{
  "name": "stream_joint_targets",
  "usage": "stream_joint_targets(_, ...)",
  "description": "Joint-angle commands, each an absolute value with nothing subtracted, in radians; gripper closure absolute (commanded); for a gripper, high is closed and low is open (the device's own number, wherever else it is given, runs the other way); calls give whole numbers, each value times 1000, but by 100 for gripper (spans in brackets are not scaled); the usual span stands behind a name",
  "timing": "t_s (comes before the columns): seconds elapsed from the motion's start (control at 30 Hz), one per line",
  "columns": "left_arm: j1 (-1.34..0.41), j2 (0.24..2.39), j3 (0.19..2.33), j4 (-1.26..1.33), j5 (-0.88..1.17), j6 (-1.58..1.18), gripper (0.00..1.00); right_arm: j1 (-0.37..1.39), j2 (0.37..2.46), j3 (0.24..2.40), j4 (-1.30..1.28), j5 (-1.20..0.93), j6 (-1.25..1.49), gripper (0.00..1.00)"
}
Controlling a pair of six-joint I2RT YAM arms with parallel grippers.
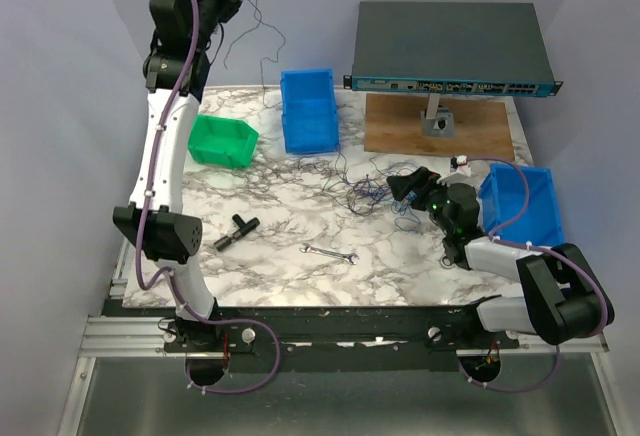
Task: Untangle the cables
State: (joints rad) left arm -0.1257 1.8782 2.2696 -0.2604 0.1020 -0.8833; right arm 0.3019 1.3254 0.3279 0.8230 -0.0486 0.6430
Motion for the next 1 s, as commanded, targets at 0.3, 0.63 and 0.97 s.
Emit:
stream_joint_targets(0.3, -171, 1926, 2441, -180, 163, -867, 100, 307, 1304, 313, 851, -66, 635, 5)
stream_joint_targets(0.63, -214, 2039, 2424, -120, 167, -871, 100, 307, 1299, 311, 848, -63, 633, 5)
stream_joint_targets(0.97, -197, 2052, 2281, -101, 132, -864, 100, 307, 1292, 308, 845, -57, 631, 5)
